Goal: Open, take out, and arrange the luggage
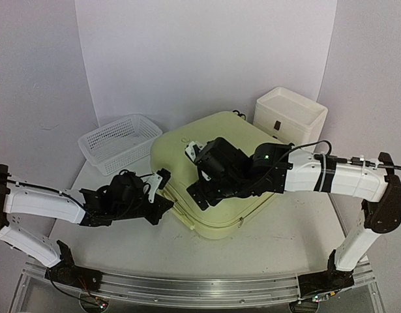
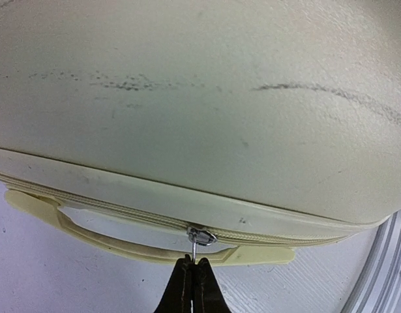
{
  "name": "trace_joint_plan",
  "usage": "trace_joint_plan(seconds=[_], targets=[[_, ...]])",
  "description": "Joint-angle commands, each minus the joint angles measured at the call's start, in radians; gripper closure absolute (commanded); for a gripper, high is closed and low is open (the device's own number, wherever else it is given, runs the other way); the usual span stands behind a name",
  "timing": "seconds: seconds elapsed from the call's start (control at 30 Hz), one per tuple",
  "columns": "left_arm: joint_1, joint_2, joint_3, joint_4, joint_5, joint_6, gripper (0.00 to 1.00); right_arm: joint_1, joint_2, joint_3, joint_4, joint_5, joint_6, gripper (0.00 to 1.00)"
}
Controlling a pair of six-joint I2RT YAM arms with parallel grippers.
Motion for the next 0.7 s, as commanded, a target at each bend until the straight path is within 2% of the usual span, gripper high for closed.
trace_joint_plan(seconds=[0.0,0.3,0.43,0.67], targets=[[0.072,-0.067,0.079,0.021,-0.097,-0.021,1.00,-0.007,0.037,-0.073,-0.271,-0.032,-0.008,0.02],[0.153,0.083,0.153,-0.040,-0.028,-0.118,1.00,0.002,0.040,-0.103,-0.262,-0.061,-0.036,0.02],[0.189,0.084,0.146,-0.044,-0.042,-0.140,1.00,0.002,0.028,-0.125,-0.245,-0.076,-0.046,0.02],[0.323,0.073,0.164,-0.079,0.057,-0.119,1.00,0.002,0.035,-0.129,-0.230,-0.106,-0.061,0.02]])
